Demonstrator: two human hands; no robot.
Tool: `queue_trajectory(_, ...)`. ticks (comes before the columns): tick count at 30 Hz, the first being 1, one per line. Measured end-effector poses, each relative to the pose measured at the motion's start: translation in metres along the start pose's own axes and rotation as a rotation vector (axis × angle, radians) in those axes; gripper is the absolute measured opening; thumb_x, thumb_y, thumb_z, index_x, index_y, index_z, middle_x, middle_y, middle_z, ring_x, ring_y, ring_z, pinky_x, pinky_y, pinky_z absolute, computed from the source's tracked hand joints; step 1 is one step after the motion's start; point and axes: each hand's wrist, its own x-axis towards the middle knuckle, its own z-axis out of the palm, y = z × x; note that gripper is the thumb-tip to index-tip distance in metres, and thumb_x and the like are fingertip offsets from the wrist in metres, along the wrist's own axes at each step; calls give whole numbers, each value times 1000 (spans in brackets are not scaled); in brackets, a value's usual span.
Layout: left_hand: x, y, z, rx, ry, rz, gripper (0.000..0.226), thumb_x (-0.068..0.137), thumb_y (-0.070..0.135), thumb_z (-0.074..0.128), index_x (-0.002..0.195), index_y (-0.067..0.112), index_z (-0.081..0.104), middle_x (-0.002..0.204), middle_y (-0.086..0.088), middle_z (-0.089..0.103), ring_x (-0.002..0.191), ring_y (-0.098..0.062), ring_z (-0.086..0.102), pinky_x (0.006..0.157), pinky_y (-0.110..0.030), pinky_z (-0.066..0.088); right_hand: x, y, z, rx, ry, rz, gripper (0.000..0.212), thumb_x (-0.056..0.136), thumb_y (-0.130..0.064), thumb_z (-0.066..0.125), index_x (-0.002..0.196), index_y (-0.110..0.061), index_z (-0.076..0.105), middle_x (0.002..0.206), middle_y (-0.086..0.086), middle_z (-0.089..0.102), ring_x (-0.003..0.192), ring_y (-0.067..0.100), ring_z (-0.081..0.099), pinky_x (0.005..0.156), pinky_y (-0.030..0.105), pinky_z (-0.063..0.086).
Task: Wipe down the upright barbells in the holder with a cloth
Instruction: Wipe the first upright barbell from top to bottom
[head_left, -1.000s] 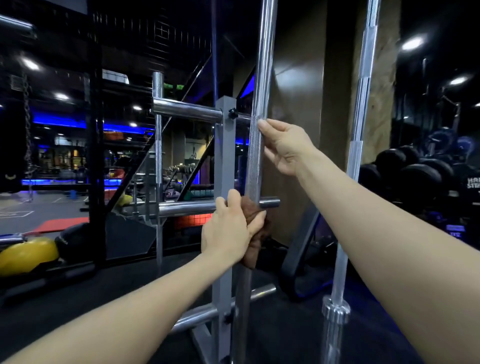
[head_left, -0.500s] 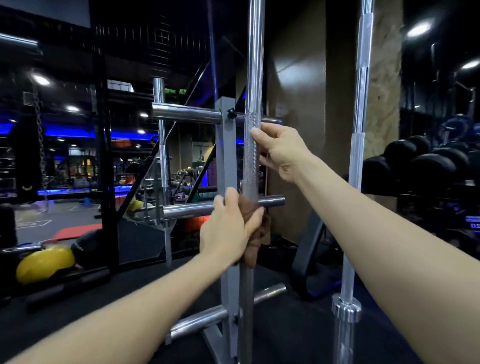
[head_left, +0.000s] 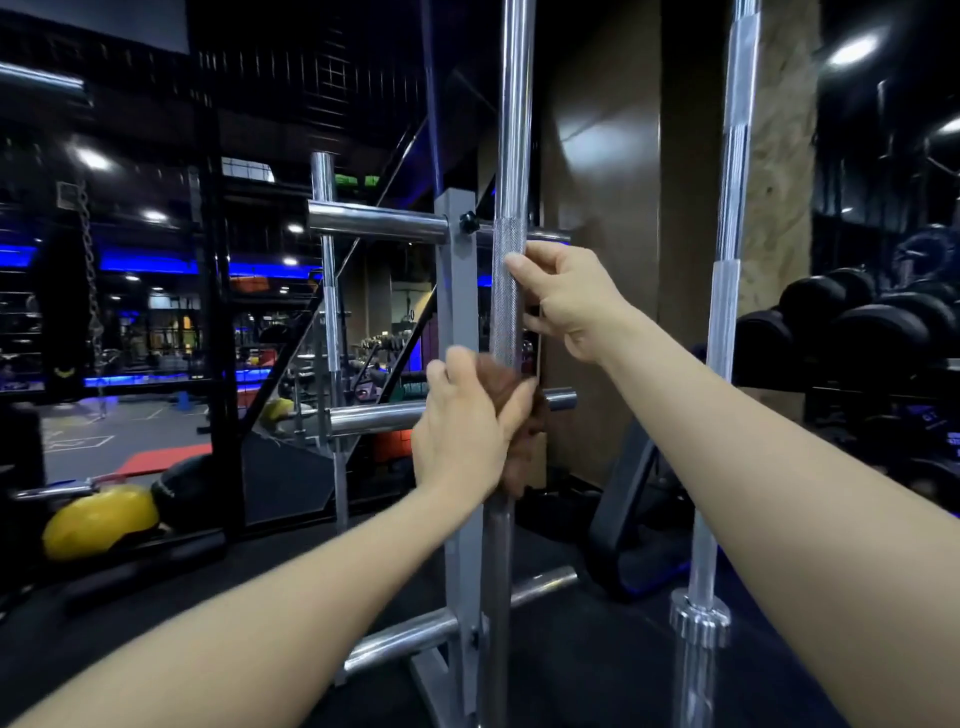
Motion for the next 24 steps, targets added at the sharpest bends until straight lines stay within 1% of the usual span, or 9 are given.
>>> queue_trajectory(4,-47,-22,6,102,-169,-52,51,85,60,50,104,16,32,103,0,38,101,-30,55,68,-38,40,-6,-1,2,26,9,-1,15,99,-17,51,92,-25,63,75,-13,60,53,-7,52,51,14,43)
queue_trajectory(6,-48,-24,5,121,-193,-57,50,85,61,49,102,18,31,106,-1,41,102,-28,56,67,-37,40,-9,0,3,34,10,14,13,98,-16,51,102,-22,63,79,-12,62,57,-8,55,48,12,45)
queue_trajectory(8,-37,-23,2,118,-172,-22,50,84,63,48,100,18,31,106,-2,43,99,-28,56,65,-35,38,-10,3,5,24,-3,15,15,98,-14,52,106,-18,63,81,-9,63,65,-2,57,52,14,46)
queue_trajectory(11,-17,-16,-2,32,-120,7,46,86,61,46,98,19,31,103,-1,42,92,-27,55,63,-34,34,-9,11,6,14,10,-22,14,97,-13,54,91,-19,66,75,-5,62,70,10,53,66,27,43)
queue_trajectory(13,-15,-13,2,-4,-88,-1,44,88,60,45,99,19,31,102,0,41,89,-27,55,63,-34,33,-8,16,5,33,23,-48,18,96,-13,55,85,-21,66,71,-5,62,67,11,52,68,32,41)
queue_trajectory(16,-32,-20,12,-3,-75,-35,45,86,60,45,99,19,28,100,2,37,92,-31,55,64,-36,35,-7,27,3,34,10,-97,18,95,-13,57,85,-23,66,69,-8,64,67,9,54,66,31,43)
queue_trajectory(20,-55,-34,13,94,-180,-59,48,86,60,46,99,18,26,102,0,38,96,-31,57,65,-37,39,-19,38,6,36,-13,-72,18,95,-10,56,89,-23,66,71,-11,65,64,2,59,64,25,49)
queue_trajectory(22,-60,-37,9,141,-253,-55,50,86,62,46,100,18,27,106,-3,42,97,-31,58,66,-38,41,-29,42,8,45,-30,-23,17,95,-10,55,90,-22,66,76,-9,66,70,3,61,69,27,53)
queue_trajectory(24,-59,-41,5,157,-296,-32,51,85,63,46,100,18,28,107,-3,43,98,-31,57,66,-38,40,-35,48,8,46,-47,24,16,96,-12,55,91,-22,66,85,-4,67,81,11,62,80,34,55)
